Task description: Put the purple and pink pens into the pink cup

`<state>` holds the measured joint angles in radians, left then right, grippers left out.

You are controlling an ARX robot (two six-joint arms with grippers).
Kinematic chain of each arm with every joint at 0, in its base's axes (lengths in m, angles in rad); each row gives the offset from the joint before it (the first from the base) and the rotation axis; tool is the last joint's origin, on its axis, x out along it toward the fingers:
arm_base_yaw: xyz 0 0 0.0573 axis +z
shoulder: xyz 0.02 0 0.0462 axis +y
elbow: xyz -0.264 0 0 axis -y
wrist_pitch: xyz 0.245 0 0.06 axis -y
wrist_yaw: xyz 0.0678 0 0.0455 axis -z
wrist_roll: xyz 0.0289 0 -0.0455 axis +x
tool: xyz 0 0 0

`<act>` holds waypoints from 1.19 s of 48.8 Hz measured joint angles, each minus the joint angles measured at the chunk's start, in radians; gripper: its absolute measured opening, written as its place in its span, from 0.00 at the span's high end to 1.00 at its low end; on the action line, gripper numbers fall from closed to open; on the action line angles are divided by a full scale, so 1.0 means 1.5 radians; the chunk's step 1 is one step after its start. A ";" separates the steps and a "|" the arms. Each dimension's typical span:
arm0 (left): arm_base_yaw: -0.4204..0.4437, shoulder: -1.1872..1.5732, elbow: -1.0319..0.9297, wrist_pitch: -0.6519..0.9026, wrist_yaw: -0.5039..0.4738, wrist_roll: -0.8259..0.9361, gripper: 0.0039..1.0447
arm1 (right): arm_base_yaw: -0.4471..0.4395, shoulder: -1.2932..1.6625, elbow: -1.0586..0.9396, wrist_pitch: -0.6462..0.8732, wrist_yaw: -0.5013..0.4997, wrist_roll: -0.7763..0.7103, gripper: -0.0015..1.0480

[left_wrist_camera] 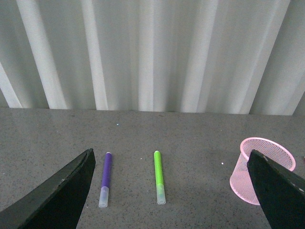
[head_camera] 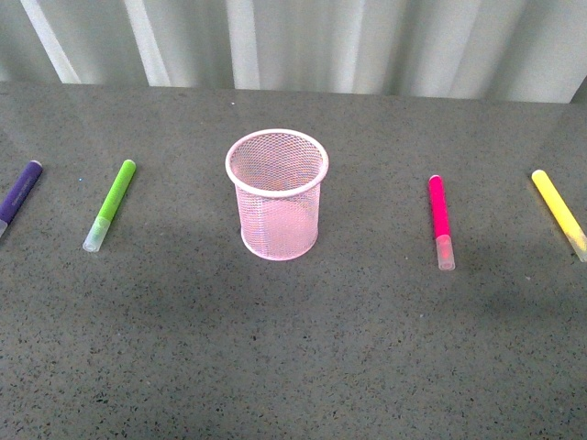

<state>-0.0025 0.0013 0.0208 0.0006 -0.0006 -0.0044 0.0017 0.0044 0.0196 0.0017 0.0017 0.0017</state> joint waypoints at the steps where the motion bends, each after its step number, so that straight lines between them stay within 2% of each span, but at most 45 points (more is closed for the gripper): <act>1: 0.000 0.000 0.000 0.000 0.000 0.000 0.06 | 0.000 0.000 0.000 0.000 0.000 0.000 0.07; 58: 0.000 0.000 0.000 0.000 0.000 0.000 0.06 | 0.000 0.000 0.000 0.000 0.000 0.000 0.07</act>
<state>-0.0025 0.0013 0.0208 0.0006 -0.0006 -0.0044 0.0017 0.0044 0.0196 0.0017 0.0017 0.0017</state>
